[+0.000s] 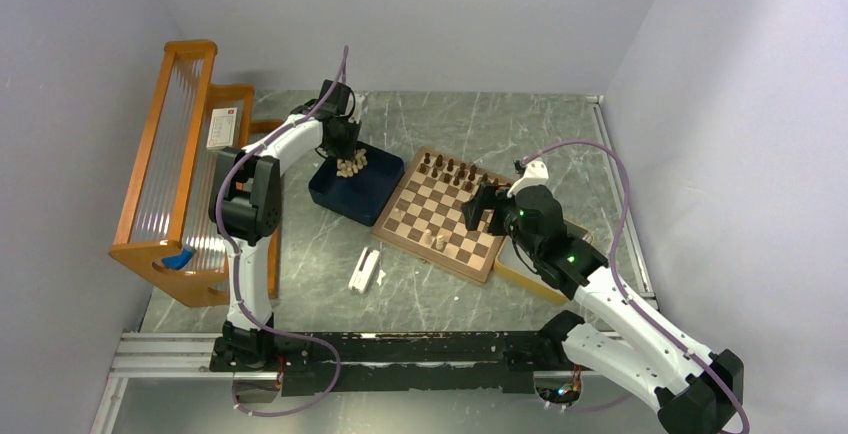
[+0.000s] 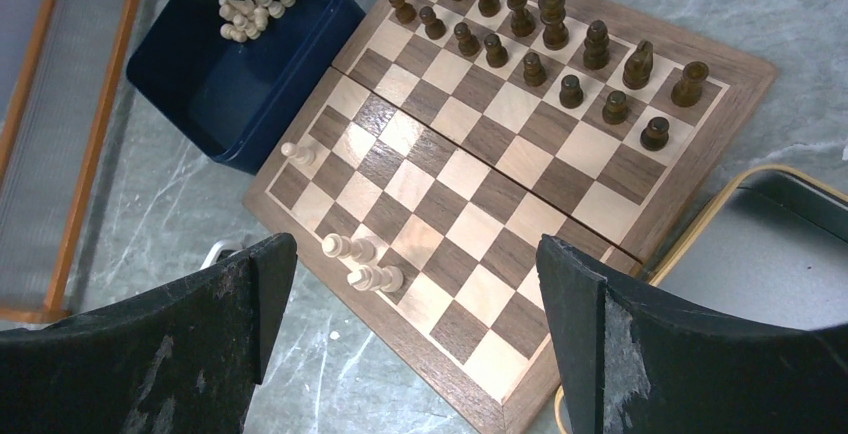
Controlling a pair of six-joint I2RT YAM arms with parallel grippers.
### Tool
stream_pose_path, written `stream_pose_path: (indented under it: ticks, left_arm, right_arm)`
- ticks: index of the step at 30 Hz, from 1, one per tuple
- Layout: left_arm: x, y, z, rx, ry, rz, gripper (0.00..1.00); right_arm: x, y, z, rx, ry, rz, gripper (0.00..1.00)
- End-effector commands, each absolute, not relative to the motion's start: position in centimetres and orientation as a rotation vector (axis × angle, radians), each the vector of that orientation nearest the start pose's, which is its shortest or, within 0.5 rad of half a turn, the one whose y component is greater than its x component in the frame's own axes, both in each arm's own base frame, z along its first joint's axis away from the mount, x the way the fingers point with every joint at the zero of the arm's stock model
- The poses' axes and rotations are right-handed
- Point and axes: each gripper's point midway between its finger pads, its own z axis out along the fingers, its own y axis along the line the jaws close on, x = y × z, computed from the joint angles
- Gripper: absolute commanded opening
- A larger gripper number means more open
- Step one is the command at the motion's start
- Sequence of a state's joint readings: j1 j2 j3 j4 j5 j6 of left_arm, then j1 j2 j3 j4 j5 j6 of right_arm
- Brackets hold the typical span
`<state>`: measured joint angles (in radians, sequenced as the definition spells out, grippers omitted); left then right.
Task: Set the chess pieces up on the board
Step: Pick up the chess piece from the storage box.
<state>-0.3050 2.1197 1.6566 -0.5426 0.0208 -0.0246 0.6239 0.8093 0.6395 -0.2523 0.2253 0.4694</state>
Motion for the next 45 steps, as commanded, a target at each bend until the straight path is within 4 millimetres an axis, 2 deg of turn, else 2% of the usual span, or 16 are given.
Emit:
stream_pose_path:
  ticks: [1, 19, 32, 45]
  left_arm:
    - [48.5, -16.3, 5.8, 0.394, 2.517, -0.178, 0.27]
    - [48.3, -15.8, 5.0, 0.451, 2.533, -0.137, 0.35]
    - [48.0, -15.9, 4.3, 0.462, 2.546, -0.143, 0.32]
    - [47.5, -16.1, 5.3, 0.468, 2.538, -0.116, 0.17]
  right_arm:
    - [25.9, 15.8, 19.5, 0.006, 1.981, 0.479, 0.95]
    - [25.9, 15.5, 19.3, 0.005, 1.985, 0.463, 0.95]
    - [25.9, 15.4, 19.3, 0.008, 1.983, 0.460, 0.95]
    - [25.7, 15.3, 19.4, 0.009, 1.981, 0.461, 0.95]
